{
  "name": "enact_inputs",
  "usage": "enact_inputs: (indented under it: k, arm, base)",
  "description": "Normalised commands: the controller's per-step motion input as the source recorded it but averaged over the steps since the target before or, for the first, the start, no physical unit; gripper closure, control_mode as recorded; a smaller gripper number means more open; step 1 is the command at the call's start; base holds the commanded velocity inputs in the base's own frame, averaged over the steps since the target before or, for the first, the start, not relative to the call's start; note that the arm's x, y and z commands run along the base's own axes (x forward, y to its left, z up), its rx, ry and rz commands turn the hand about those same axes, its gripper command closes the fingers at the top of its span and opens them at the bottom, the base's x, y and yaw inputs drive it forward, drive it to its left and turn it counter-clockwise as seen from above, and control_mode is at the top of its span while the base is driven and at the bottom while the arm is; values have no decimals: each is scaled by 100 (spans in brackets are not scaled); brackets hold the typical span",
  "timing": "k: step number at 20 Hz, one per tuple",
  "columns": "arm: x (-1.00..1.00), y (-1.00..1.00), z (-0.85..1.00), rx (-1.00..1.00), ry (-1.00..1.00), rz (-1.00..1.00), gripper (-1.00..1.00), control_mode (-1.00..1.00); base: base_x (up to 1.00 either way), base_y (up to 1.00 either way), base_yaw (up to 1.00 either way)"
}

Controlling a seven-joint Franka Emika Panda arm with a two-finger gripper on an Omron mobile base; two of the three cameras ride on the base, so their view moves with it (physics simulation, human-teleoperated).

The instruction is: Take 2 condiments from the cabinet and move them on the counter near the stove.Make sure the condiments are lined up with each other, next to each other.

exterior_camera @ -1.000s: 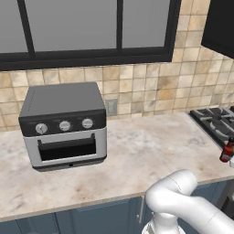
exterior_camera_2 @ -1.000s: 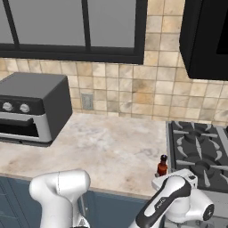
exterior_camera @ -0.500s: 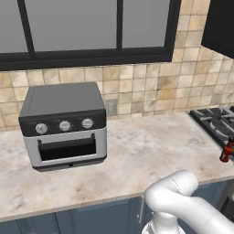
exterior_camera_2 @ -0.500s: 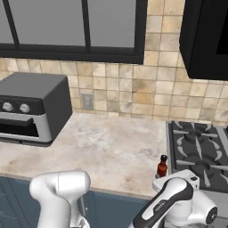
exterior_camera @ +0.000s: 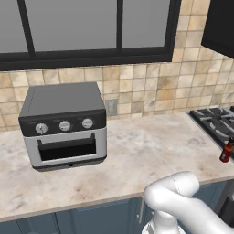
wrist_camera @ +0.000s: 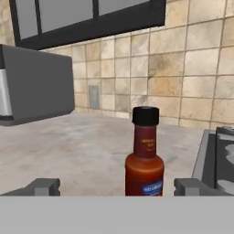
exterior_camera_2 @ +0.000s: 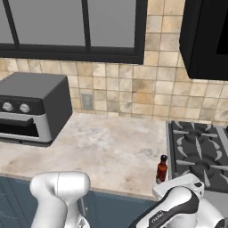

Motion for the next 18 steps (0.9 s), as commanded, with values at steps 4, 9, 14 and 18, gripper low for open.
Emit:
enact_inputs:
  k: [4,9,14,18]
  arm:
    - [-71,0,32,0,-1,0,-100,-100]
    - [-60,0,46,0,5,-1,-100,-100]
    - [-31,0,66,0,21,-10,-100,-100]
    - [-42,16,59,-3,36,-16,-100,-100]
  base:
    - [0,0,0]
    - [0,0,0]
    - [0,0,0]
    - [0,0,0]
